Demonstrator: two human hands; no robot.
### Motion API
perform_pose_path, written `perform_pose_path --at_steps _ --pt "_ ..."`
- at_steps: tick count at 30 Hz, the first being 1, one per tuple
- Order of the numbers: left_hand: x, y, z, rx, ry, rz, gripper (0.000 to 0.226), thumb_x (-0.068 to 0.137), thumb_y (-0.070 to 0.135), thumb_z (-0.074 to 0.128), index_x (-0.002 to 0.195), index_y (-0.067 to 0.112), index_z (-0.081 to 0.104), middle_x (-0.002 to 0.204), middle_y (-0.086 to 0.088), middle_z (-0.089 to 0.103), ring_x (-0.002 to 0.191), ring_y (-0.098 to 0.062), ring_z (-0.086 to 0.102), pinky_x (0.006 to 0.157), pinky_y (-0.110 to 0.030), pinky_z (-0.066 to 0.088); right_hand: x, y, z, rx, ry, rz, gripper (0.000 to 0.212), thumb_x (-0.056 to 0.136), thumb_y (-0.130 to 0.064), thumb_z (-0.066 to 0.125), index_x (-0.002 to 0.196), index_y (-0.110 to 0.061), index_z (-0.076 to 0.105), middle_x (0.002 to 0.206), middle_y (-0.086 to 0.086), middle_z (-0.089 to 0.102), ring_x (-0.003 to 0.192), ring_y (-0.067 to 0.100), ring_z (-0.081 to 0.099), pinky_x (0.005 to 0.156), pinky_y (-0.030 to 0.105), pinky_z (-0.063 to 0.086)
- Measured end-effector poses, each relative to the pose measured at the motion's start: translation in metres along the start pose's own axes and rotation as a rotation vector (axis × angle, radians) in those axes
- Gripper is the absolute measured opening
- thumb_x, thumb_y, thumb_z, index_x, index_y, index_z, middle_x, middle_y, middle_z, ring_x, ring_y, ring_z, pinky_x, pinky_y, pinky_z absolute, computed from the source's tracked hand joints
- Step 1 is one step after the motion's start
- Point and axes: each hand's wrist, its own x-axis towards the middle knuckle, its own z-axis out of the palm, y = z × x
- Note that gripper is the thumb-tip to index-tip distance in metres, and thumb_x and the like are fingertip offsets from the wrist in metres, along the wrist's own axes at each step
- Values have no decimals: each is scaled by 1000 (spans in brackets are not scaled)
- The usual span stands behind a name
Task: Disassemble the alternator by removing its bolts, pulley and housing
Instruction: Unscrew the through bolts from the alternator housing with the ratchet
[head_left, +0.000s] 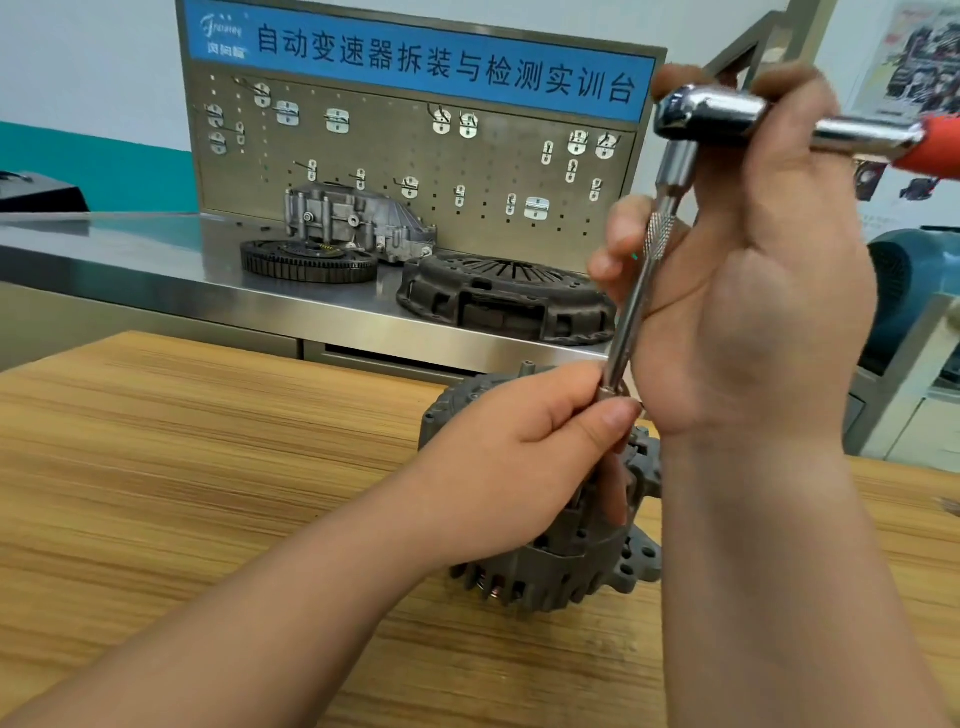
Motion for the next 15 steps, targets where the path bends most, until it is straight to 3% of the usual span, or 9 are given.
perform_pose_path --at_steps 4,6,8,11,15 --pt "1 -1 2 21 34 -14 39 90 39 40 102 8 60 81 0 72 81 -30 66 78 -54 51 -2 3 6 -607 -3 -423 13 103 -11 36 96 -19 43 91 6 53 54 20 56 49 24 45" --pt "2 -2 2 23 46 -15 41 89 39 40 105 8 61 87 -3 73 82 -26 66 78 -53 52 -3 5 7 -714 -8 -510 15 102 -9 38 96 -22 41 87 2 52 53 21 55 49 23 44" --pt "1 -3 2 17 49 -16 41 90 40 40 105 8 61 84 0 72 79 -20 66 78 -51 52 -3 4 7 -649 8 -457 14 102 -9 38 96 -20 43 92 5 54 52 19 57 50 21 45" --pt "-1 -2 2 -23 37 -4 36 92 39 39 98 10 60 75 4 70 76 -15 64 81 -52 50 -4 2 7 -352 26 -225 15 104 -14 35 96 -18 47 96 4 56 50 16 58 48 24 44" --pt "-1 -1 0 -55 9 33 30 96 34 37 91 12 57 72 7 66 75 -26 62 78 -51 50 -1 0 3 75 -21 36 22 105 -26 28 99 -18 47 97 0 60 51 12 55 50 24 42"
